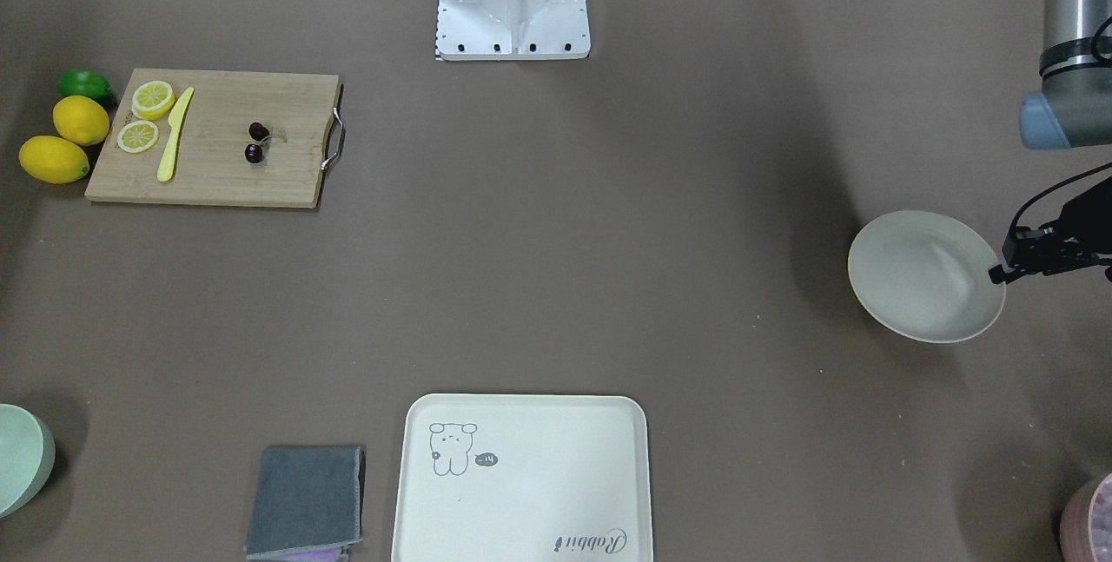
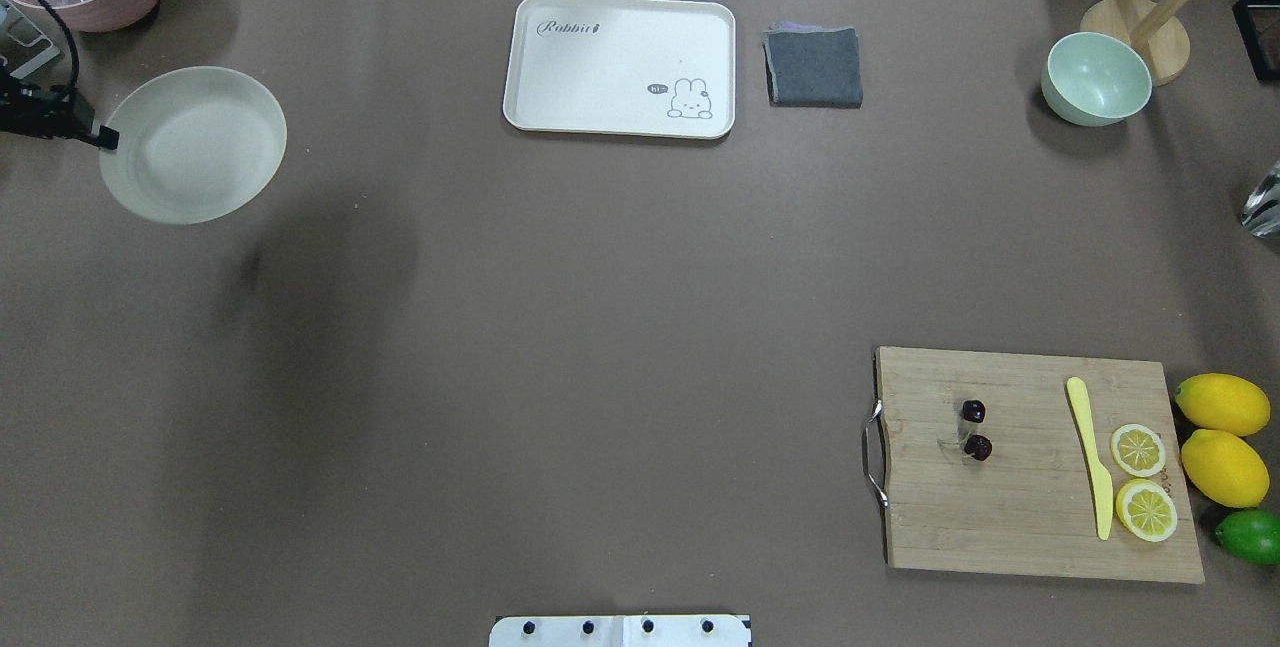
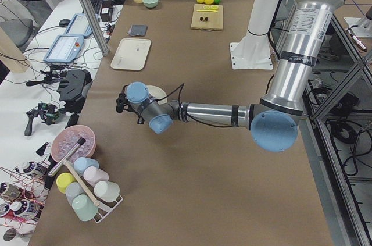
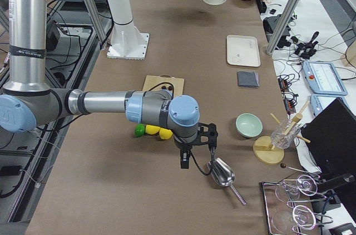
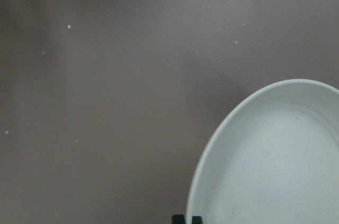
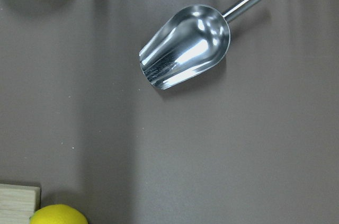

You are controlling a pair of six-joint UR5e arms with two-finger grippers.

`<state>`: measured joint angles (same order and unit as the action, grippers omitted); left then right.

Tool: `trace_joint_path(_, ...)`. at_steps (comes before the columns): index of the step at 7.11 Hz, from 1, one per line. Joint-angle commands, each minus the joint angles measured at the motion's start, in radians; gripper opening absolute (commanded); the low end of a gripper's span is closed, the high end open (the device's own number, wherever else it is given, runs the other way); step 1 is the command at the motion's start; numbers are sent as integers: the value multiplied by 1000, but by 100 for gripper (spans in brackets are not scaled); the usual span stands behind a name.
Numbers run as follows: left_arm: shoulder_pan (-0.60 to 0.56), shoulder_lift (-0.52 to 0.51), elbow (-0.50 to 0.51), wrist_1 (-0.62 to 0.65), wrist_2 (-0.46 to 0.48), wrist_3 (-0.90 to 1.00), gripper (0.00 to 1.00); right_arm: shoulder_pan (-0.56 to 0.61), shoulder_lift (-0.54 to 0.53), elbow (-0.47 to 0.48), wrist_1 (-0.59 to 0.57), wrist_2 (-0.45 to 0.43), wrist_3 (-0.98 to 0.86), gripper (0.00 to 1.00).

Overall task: Place red cherry on plate
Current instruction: 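Lift the white plate with the left gripper and carry it toward table center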

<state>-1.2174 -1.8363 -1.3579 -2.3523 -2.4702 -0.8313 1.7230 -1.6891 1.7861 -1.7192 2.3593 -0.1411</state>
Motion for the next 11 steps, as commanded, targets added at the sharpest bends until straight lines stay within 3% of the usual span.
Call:
trace_joint_path(1,135,-90,-110,1,49,-290,0,-32,2,26,36,28,49,100)
trace_joint_path(3,369,-181,-164,2,269,-527,0,-126,41,30,122,29,251,100)
trace_joint_path(5,496,-199,-200,19,405,-609,0,-210,49,70,208,31,433,100)
trace_joint_path(7,625,-250,-208,108,564,-626,0,-278,49,140,210,29,567,100)
trace_joint_path(11,736,-293,-207,174,685,-674,0,-459,77,170,334,8,855,100)
